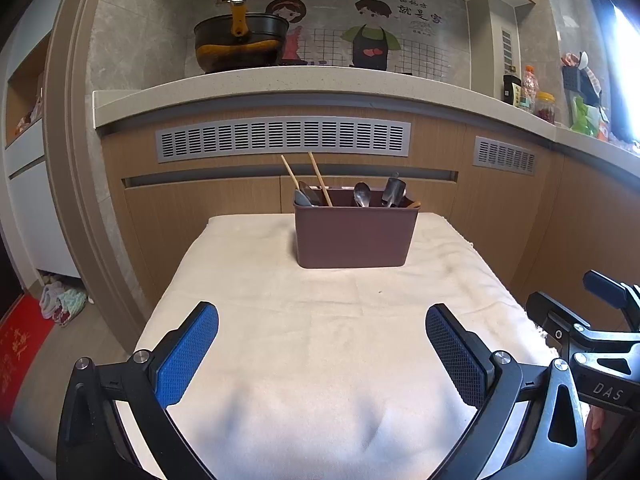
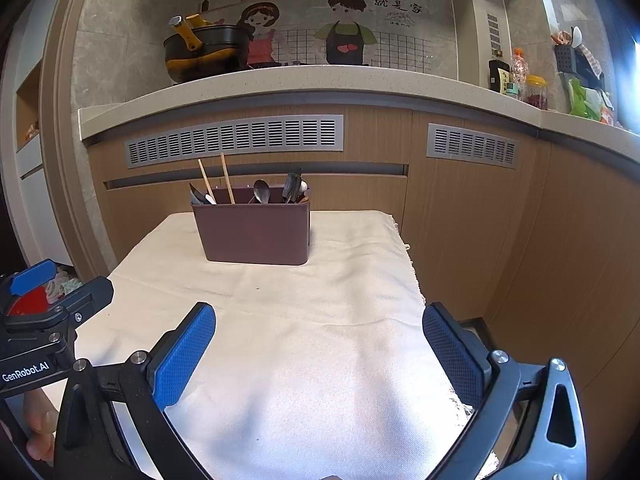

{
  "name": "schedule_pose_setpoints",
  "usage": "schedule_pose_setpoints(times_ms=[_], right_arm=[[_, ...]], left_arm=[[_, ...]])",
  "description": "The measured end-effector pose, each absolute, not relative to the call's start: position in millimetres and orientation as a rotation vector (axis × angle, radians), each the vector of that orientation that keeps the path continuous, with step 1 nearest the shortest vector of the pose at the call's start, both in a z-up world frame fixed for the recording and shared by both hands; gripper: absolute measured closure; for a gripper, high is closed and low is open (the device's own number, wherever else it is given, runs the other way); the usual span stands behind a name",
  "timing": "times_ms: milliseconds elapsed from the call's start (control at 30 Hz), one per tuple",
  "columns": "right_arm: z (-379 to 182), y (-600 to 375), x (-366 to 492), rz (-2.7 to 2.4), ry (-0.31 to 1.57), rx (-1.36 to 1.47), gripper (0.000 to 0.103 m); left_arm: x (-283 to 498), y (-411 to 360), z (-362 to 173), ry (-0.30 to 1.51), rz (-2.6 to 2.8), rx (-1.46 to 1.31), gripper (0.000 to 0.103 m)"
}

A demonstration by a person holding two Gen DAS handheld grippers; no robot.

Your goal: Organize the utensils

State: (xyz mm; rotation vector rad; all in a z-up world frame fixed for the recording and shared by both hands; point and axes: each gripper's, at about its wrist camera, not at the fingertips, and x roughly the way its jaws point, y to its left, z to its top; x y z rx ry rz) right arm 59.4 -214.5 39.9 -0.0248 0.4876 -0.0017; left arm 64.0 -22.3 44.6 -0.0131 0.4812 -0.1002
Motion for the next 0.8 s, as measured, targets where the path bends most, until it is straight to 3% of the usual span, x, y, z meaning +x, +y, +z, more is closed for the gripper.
schedule_pose_setpoints(times_ms=[800], right_arm=[[38.9,-218.4,60.6,-0.003,0.494,-0.011,0.000]], left_arm=[[61.5,-22.8,45.4,0.473,-0.101,-0.004,0.000]])
